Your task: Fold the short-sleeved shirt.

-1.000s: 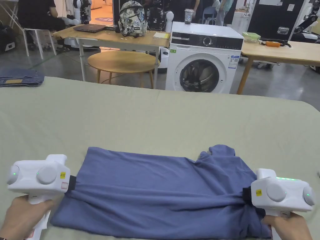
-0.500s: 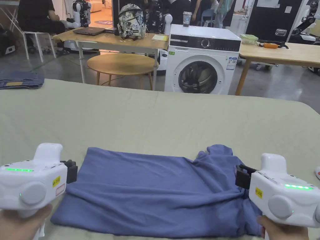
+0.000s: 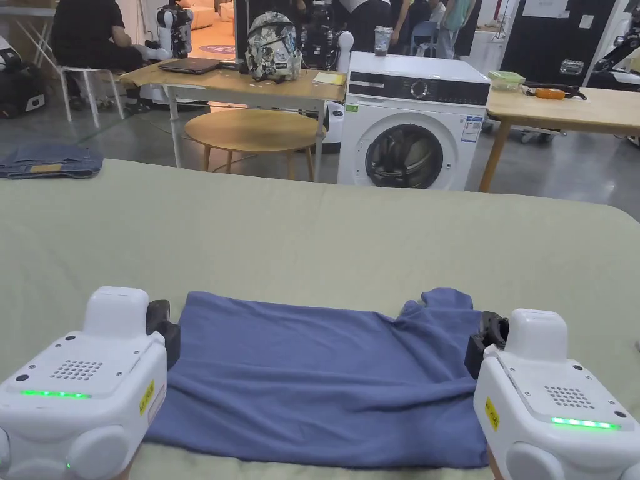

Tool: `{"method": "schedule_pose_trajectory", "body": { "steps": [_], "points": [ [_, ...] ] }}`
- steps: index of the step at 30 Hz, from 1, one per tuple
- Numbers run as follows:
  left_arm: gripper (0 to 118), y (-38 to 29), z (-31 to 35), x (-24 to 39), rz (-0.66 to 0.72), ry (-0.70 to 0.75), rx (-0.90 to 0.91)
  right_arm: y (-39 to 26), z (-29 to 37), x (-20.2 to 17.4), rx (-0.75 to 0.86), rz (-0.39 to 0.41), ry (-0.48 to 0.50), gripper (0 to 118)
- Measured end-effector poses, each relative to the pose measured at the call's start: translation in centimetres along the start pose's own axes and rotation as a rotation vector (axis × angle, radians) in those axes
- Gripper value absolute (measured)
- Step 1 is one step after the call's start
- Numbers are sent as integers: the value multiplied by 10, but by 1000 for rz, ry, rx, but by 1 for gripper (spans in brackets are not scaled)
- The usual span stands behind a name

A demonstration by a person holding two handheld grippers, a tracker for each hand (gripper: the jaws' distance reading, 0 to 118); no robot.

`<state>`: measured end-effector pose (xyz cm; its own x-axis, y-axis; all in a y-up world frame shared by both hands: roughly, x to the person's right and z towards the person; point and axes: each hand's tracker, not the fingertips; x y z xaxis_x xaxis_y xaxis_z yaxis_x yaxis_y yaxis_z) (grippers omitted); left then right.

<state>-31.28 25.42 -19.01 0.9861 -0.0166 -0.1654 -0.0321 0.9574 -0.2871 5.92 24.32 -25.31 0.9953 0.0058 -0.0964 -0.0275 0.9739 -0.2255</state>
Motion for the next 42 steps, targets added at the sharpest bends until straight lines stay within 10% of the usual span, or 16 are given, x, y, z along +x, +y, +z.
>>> {"method": "schedule_pose_trajectory", "body": {
  "steps": [15, 20, 25, 29, 34, 42],
  "points": [
    [0, -49, -93, -81, 178, -111, -643, -29, -13, 9, -144, -4, 17, 0],
    [38, -58, -121, -77, 158, -75, -789, -42, -16, 16, -191, 12, 7, 0],
    [45, -80, -138, -61, 57, -18, -930, -54, -19, 24, -235, 30, 9, 0],
    [38, -78, -120, -41, -7, 20, -874, -55, -17, 28, -267, 31, 10, 0],
    [0, -79, -106, -25, -56, 6, -870, -63, -21, 40, -293, 1, 8, 0],
    [0, -69, -78, -44, 25, -49, -782, -49, -27, 86, -356, -55, -35, 0]
  ]
}}
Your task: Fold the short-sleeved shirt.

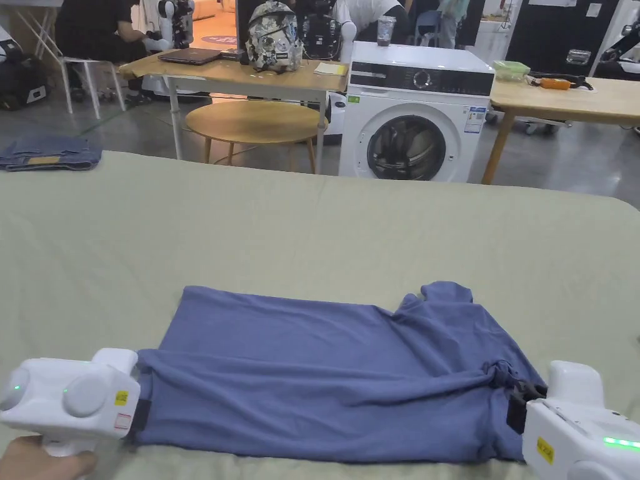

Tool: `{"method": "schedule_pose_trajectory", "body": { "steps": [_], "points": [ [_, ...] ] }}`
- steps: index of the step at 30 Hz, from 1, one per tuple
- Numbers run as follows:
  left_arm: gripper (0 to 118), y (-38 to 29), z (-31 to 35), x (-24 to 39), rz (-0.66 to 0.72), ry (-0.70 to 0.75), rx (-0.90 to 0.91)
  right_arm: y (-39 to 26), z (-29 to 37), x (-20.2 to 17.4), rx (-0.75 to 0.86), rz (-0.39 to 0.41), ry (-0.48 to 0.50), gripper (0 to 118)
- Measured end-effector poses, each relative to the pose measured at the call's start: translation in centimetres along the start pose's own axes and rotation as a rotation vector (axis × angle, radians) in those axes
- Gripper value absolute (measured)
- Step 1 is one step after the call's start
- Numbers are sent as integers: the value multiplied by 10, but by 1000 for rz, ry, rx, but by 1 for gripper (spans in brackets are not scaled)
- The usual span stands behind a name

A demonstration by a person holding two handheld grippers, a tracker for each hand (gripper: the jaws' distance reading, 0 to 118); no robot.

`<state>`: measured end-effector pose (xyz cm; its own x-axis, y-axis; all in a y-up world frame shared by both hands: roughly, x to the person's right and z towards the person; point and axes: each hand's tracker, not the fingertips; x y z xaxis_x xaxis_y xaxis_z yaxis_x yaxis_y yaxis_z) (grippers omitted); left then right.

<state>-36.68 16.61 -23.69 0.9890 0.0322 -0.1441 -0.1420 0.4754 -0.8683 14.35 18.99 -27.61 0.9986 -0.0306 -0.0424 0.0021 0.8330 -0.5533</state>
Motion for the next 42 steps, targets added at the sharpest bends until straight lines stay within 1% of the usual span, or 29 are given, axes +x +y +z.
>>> {"method": "schedule_pose_trajectory", "body": {
  "steps": [2, 3, 6, 7, 9, 11, 12, 13, 14, 15, 16, 18, 19, 22, 23, 25, 27, 29, 32, 36, 39, 42],
  "points": [
    [0, -2, 9, -4, -7, -6, 31, 7, -7, 19, -71, 0, -29, 2],
    [0, -5, 13, -4, -11, -5, 42, 10, -12, 27, -107, -5, -42, 7],
    [0, -9, 19, -5, -11, -17, 70, 7, -39, 53, -230, 3, -67, 58],
    [0, -9, 19, -5, -14, -19, 69, 4, -46, 58, -245, 3, -69, 68],
    [0, -11, 18, -5, -12, -20, 71, -3, -59, 65, -312, 4, -67, 68],
    [0, -9, 12, -7, -8, -19, 68, -12, -77, 69, -406, 3, -19, 68],
    [0, -9, 10, -8, -6, -19, 64, -18, -85, 68, -434, 2, -17, 68],
    [0, -10, 9, -8, -4, -16, 63, -23, -91, 67, -462, 3, -4, 59],
    [0, -10, 7, -7, -3, -15, 61, -28, -94, 67, -473, 2, 18, 42],
    [0, -10, 6, -7, -3, -14, 58, -30, -94, 65, -456, 12, 13, 23],
    [0, -11, 6, -7, -4, -13, 57, -31, -85, 58, -432, 33, 20, 9],
    [0, -11, 4, -7, -4, -12, 55, -31, -83, 55, -425, 23, 41, 6],
    [0, -11, 4, -7, -3, -12, 56, -31, -83, 54, -426, 21, 26, 5],
    [0, -10, 7, -9, 4, -17, 66, -25, -63, 48, -399, 21, 26, 4],
    [0, -9, 10, -10, 10, -20, 75, -23, -57, 47, -391, 25, 23, 4],
    [0, -7, 17, -12, 18, -32, 93, -17, -45, 52, -353, 57, -2, 4],
    [0, -6, 25, -12, 17, -40, 112, -10, -31, 55, -332, 50, 5, 4],
    [0, -5, 33, -12, 23, -47, 123, -5, -17, 58, -312, 26, 23, 4],
    [0, -8, 41, -11, 10, -55, 132, -4, 4, 55, -304, 30, 19, 4],
    [0, -24, 54, -14, -9, -38, 130, -14, 25, 52, -311, 72, 1, 4],
    [0, -40, 61, -24, 8, -52, 128, -28, 42, 53, -316, 79, 11, 4],
    [0, -57, 66, -28, 10, -45, 122, -41, 57, 50, -344, 81, -1, 4]
  ]
}}
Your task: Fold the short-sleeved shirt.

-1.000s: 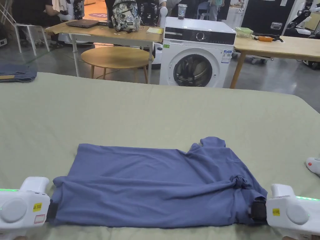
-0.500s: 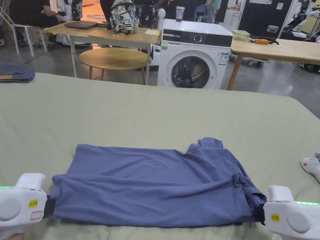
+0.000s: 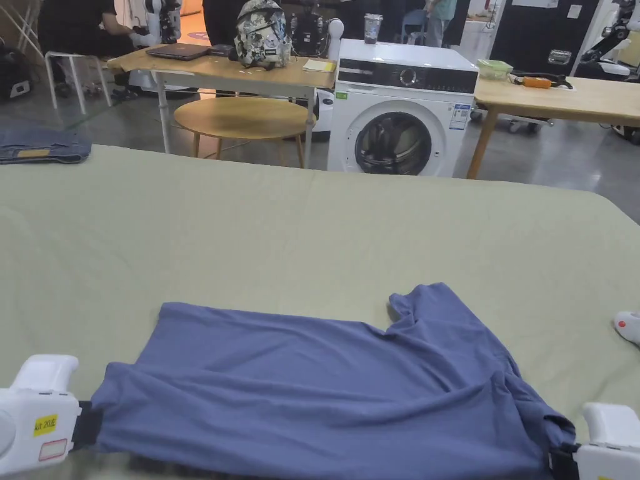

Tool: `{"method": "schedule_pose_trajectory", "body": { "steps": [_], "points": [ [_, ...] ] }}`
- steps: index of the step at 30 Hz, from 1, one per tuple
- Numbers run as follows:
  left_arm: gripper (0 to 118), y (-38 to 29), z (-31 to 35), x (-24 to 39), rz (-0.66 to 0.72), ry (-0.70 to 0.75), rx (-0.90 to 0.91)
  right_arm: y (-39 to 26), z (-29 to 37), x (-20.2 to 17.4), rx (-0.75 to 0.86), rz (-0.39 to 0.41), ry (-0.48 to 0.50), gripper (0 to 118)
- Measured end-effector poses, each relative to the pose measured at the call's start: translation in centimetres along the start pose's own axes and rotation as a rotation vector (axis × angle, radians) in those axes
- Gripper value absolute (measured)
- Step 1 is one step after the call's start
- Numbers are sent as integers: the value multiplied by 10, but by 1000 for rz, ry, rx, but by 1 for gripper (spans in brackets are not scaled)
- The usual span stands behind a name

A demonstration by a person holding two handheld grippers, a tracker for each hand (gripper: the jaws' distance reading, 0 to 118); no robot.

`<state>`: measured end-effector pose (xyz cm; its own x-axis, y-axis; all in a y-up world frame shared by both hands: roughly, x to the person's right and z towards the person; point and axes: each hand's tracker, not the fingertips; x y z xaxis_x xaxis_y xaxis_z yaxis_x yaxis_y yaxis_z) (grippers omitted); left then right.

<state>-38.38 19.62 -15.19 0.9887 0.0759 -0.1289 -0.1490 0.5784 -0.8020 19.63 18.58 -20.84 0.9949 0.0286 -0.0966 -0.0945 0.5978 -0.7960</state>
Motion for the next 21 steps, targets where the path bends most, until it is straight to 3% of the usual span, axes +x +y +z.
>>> {"method": "schedule_pose_trajectory", "body": {
  "steps": [8, 15, 17, 19, 20, 21],
  "points": [
    [0, -30, -33, 4, -67, 53, -95, -25, -46, -10, -128, 75, -85, 4],
    [0, -36, -45, 4, -56, 62, -110, -25, -57, -12, -135, 70, -96, 8],
    [0, -32, -41, 1, -38, 44, -103, -20, -53, -13, -140, 65, -130, 21],
    [1, -29, -34, 0, -6, 20, -76, -13, -44, -14, -127, 80, -185, 53],
    [5, -26, -28, 0, 4, 16, -57, -9, -37, -15, -102, 79, -178, 63],
    [11, -22, -24, 2, 7, 18, -18, -4, -29, -17, -51, 72, -168, 65]
  ]
}}
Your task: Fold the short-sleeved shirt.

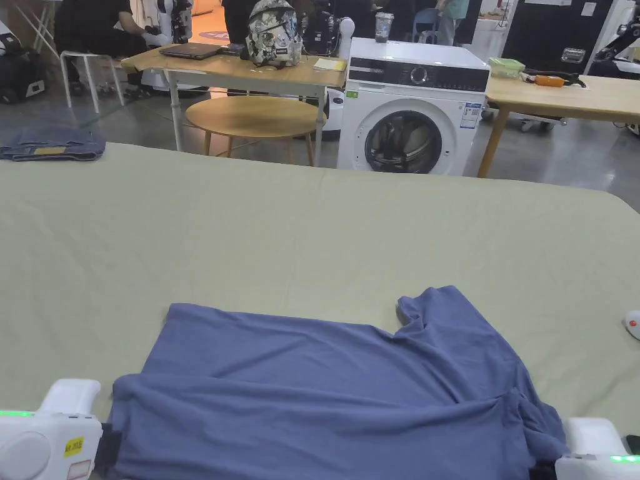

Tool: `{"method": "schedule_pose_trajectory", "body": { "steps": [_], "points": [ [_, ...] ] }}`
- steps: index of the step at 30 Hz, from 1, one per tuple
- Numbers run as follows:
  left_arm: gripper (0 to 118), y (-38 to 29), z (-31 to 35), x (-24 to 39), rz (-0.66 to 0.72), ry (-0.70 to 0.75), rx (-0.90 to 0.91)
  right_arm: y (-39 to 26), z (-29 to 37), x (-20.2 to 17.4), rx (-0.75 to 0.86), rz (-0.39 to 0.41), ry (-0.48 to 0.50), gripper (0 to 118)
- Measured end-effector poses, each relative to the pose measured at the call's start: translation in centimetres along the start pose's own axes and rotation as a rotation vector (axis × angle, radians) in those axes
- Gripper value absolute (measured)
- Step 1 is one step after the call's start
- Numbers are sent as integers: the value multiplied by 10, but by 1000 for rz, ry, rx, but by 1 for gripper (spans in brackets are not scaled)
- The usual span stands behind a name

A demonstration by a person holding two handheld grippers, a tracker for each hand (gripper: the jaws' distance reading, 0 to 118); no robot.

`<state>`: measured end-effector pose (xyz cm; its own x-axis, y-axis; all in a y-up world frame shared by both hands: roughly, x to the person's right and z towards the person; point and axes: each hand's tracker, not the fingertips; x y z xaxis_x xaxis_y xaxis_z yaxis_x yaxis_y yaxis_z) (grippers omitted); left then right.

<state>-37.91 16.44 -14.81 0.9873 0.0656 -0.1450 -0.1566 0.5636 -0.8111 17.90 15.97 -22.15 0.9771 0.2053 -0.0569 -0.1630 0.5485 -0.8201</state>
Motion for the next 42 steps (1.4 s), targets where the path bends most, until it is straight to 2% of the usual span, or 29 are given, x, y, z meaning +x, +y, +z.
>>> {"method": "schedule_pose_trajectory", "body": {
  "steps": [2, 3, 12, 14, 15, 16, 17, 18, 19, 20, 27, 31, 37, 38, 39, 40, 42],
  "points": [
    [24, 10, 11, 3, 4, 2, 63, 13, 17, -4, 64, -7, 11, 65],
    [25, 16, 18, 8, 7, 0, 96, 20, 24, -7, 91, -10, 4, 65],
    [25, 61, 52, 49, -11, -8, 450, 61, 70, -65, 534, -111, 82, 63],
    [21, 67, 57, 59, 18, -37, 501, 65, 91, -82, 619, -131, 96, 50],
    [13, 68, 54, 60, 18, -35, 536, 66, 94, -88, 648, -135, 104, 38],
    [4, 69, 56, 65, 13, -24, 570, 69, 94, -94, 668, -139, 102, 17],
    [1, 71, 57, 71, -3, 3, 589, 71, 92, -100, 684, -141, 104, 11],
    [0, 72, 57, 76, -11, 36, 612, 73, 93, -105, 705, -138, 107, 10],
    [0, 71, 59, 80, -15, 47, 641, 75, 94, -110, 720, -138, 120, 2],
    [0, 72, 59, 82, -12, 35, 661, 77, 95, -113, 719, -138, 125, 0],
    [0, 98, 37, 66, -20, 49, 595, 94, 78, -123, 695, -164, 180, 0],
    [0, 140, -15, 24, 29, -25, 353, 101, 60, -123, 658, -133, 181, 0],
    [0, 198, -91, -18, 55, -85, 132, 106, 26, -117, 583, -113, 159, 0],
    [2, 207, -104, -20, 60, -102, 76, 107, 21, -116, 570, -113, 152, 0],
    [13, 214, -114, -20, 66, -108, 34, 108, 16, -115, 558, -114, 149, 0],
    [30, 220, -127, -21, 72, -106, -6, 108, 11, -113, 545, -113, 146, 0],
    [41, 229, -146, -24, 80, -87, -48, 107, 4, -111, 519, -102, 131, 0]
  ]
}}
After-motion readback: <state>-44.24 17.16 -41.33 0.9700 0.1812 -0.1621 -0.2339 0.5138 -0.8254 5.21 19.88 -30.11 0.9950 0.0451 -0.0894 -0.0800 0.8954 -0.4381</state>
